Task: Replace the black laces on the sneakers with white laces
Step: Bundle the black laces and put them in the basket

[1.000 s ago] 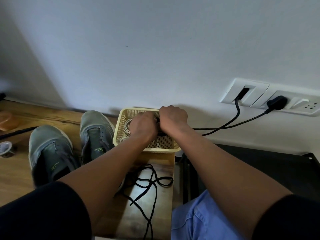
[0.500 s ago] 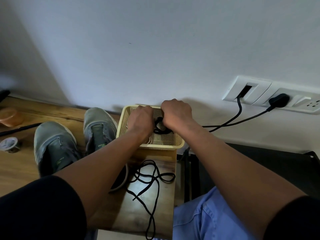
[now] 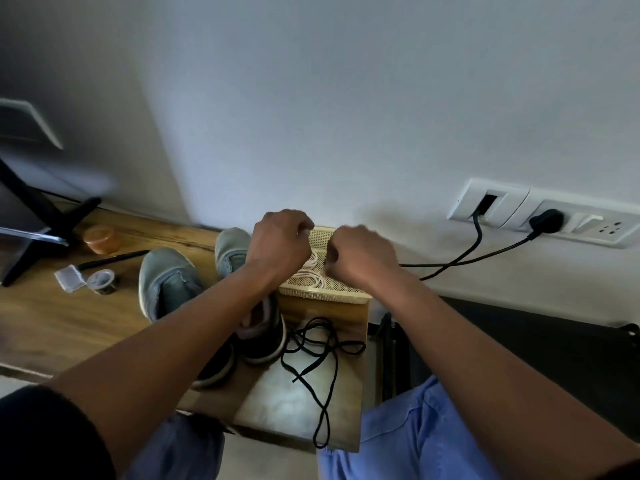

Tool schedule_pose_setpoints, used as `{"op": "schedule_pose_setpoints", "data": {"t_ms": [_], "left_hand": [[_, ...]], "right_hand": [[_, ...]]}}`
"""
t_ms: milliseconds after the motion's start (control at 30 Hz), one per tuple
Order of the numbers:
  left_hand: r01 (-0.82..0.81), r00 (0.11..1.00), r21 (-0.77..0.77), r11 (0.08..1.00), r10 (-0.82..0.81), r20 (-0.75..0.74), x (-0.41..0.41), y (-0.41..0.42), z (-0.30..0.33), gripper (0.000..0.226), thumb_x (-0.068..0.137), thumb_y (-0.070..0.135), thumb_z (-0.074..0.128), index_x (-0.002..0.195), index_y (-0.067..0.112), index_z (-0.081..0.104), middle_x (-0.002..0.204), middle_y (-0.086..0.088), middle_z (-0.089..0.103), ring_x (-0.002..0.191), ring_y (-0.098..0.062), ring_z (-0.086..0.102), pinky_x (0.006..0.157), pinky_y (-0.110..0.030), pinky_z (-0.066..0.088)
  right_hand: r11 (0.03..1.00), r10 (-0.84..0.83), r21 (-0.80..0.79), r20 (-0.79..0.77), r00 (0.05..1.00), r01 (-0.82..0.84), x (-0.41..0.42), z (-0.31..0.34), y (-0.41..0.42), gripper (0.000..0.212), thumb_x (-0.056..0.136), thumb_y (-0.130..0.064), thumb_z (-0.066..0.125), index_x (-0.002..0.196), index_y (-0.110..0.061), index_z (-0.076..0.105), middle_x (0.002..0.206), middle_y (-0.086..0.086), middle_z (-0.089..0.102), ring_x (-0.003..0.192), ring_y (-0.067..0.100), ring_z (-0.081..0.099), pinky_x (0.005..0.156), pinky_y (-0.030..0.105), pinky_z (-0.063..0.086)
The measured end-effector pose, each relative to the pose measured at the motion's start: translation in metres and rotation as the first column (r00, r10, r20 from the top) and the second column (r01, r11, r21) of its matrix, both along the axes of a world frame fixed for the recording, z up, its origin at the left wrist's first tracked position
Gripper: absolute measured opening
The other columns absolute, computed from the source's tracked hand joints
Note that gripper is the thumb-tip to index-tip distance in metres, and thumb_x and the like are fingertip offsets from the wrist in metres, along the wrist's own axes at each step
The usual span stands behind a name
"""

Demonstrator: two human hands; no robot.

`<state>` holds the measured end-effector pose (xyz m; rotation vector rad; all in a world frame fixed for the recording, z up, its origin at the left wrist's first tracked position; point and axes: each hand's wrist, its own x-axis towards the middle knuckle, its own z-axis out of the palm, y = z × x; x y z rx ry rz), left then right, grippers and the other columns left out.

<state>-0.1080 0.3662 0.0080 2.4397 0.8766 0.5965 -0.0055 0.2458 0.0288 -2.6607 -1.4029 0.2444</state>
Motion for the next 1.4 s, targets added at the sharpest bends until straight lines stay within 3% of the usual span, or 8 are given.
{"op": "schedule_pose_setpoints", "data": {"t_ms": [100,233,433,700,900,1067,1233,1400], "left_hand": [[-0.009,1.0,0.047,0.999,0.01,-0.024,-0.031,-0.012,0.013,0.02,0.093,0.027,0.065,0.105,0.032,0.08,0.106,0.014,0.078,0.1,-0.009,0.07,0.069,-0.006,0.036],[0.054,0.991,-0.061,0.997,-0.061,-0.117,-0.074,-0.042,0.018,0.018,0.09,0.026,0.066,0.099,0.031,0.081,0.1,0.013,0.078,0.091,-0.009,0.07,0.089,-0.033,0.058],[0.027,0.975,-0.131,0.991,-0.055,-0.215,-0.121,-0.079,0.013,0.014,0.092,0.031,0.066,0.097,0.032,0.079,0.096,0.013,0.077,0.091,-0.012,0.071,0.087,-0.037,0.061],[0.025,0.991,-0.144,0.989,-0.043,-0.129,-0.128,-0.078,0.026,0.017,0.093,0.025,0.066,0.101,0.032,0.08,0.101,0.012,0.077,0.095,-0.011,0.07,0.088,-0.031,0.059],[0.142,0.983,-0.386,0.912,-0.176,-0.055,-0.127,-0.071,0.025,0.038,0.096,0.002,0.059,0.118,0.026,0.077,0.113,0.01,0.076,0.1,-0.007,0.07,0.098,-0.028,0.057],[0.156,0.987,-0.411,0.898,-0.16,0.025,-0.121,-0.059,0.032,0.041,0.096,-0.003,0.057,0.125,0.02,0.074,0.121,0.006,0.074,0.091,-0.006,0.068,0.072,-0.016,0.055],[0.19,0.981,-0.391,0.9,-0.192,0.034,-0.122,-0.034,0.044,0.02,0.096,0.012,0.073,0.115,0.017,0.078,0.096,0.002,0.079,0.082,-0.019,0.077,0.074,-0.034,0.065],[0.132,0.991,-0.473,0.871,-0.1,0.094,-0.121,-0.015,0.043,0.012,0.09,0.015,0.082,0.102,0.014,0.084,0.079,0.005,0.078,0.066,0.003,0.068,0.063,-0.013,0.051]], "right_hand": [[0.996,0.06,-0.066,-0.004,0.998,-0.06,-0.027,-0.006,-0.015,0.02,0.077,-0.032,0.081,0.084,-0.022,0.066,0.087,0.0,0.064,0.088,0.026,0.067,0.068,0.033,0.049],[0.964,0.069,-0.257,-0.035,0.997,-0.076,-0.061,-0.029,-0.043,0.022,0.078,-0.026,0.077,0.079,-0.022,0.055,0.079,-0.001,0.056,0.087,0.026,0.065,0.062,0.032,0.05],[0.906,-0.022,-0.422,-0.108,0.994,-0.026,-0.088,-0.057,-0.072,0.028,0.092,-0.033,0.069,0.115,-0.018,0.066,0.116,0.003,0.065,0.108,0.026,0.064,0.078,0.038,0.053],[0.915,-0.106,-0.404,-0.247,0.963,-0.003,-0.091,-0.041,-0.07,0.013,0.089,-0.022,0.067,0.082,-0.019,0.057,0.092,0.004,0.067,0.096,0.026,0.072,0.085,0.043,0.063],[0.995,-0.057,-0.099,-0.513,0.856,0.007,-0.085,-0.009,-0.066,0.005,0.085,-0.012,0.069,0.085,-0.015,0.066,0.065,0.004,0.074,0.054,0.015,0.072,0.054,0.029,0.061],[0.968,0.023,0.193,-0.705,0.709,0.16,-0.087,0.018,-0.064,0.009,0.086,-0.003,0.065,0.09,-0.011,0.066,0.072,0.008,0.077,0.057,0.022,0.068,0.051,0.029,0.053],[0.842,0.095,0.33,-0.869,0.486,0.426,-0.088,0.027,-0.057,0.005,0.093,-0.004,0.068,0.098,-0.005,0.07,0.074,0.01,0.075,0.056,0.018,0.064,0.047,0.024,0.05],[0.788,0.099,0.348,-0.885,0.454,0.507,-0.082,0.033,-0.042,0.006,0.094,-0.008,0.069,0.1,-0.008,0.071,0.078,0.007,0.075,0.063,0.016,0.065,0.057,0.028,0.053]]}}
